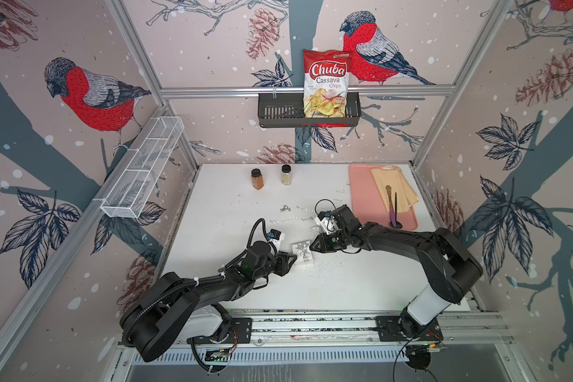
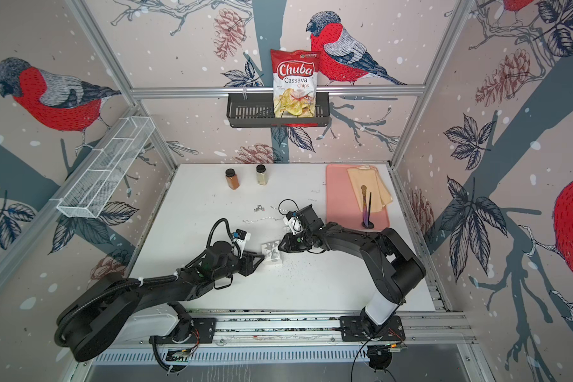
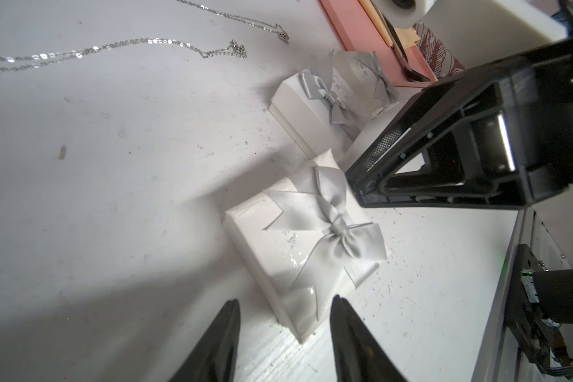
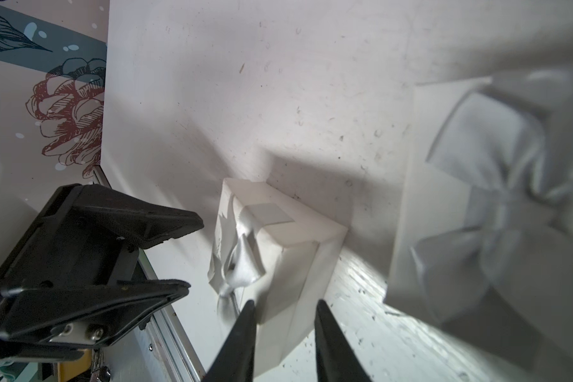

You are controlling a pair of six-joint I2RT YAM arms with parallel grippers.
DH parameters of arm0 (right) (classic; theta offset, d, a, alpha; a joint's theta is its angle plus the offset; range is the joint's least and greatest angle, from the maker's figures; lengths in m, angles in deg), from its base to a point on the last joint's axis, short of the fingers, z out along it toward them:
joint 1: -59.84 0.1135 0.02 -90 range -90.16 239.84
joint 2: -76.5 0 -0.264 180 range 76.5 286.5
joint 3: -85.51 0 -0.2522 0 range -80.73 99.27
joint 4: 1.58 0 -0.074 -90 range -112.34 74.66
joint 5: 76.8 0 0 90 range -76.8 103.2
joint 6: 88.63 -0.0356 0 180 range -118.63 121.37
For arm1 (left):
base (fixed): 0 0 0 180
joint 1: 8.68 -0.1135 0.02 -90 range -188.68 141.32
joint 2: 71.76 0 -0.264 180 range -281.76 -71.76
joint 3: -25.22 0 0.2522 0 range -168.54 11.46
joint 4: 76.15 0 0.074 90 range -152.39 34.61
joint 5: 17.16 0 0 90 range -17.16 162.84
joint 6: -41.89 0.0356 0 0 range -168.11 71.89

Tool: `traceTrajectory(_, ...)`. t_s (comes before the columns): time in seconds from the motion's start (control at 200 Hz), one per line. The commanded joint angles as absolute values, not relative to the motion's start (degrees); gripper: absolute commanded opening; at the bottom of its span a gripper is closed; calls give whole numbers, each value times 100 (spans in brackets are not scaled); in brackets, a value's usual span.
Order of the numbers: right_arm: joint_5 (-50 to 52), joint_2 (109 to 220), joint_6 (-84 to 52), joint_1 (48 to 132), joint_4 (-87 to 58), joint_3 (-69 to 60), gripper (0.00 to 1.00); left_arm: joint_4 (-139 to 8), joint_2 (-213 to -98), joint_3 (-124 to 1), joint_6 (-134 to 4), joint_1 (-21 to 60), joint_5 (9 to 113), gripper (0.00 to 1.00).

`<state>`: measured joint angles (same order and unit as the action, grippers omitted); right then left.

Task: Take the necklace out of the lift-off lid jewelry box
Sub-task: Close the lid on the jewelry box.

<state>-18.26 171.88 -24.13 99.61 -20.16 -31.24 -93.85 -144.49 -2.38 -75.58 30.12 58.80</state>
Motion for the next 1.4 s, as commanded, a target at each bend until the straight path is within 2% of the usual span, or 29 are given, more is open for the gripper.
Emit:
traceTrajectory(0.0,-1786,17226,-2517,9988,-1915,-3119,34,-9846,-14613,-293,-7701,2999,5699,49)
traceTrajectory(0.635,-2025,17406,-2764,10027,-1566,-3360,23,-10356,-14937,-333,-7847,2999,5326,48)
traceTrajectory(0.68,-1991,17414,-2769,10027,-1598,-3369,26,-10368,-14928,-346,-7854,2999,5315,48)
traceTrajectory(0.775,-1825,17417,-2714,10057,-1769,-3319,41,-10359,-14928,-356,-7850,2994,5324,48)
traceTrajectory(0.871,-1728,17381,-2693,10101,-1845,-3285,45,-10361,-14952,-364,-7849,2999,5324,48)
traceTrajectory(1.206,-2105,17441,-2818,10141,-1474,-3371,24,-10435,-15008,-417,-7887,2999,5248,47)
traceTrajectory(1.396,-2151,17503,-2839,10137,-1384,-3398,22,-10328,-14809,-427,-7890,2999,5262,46)
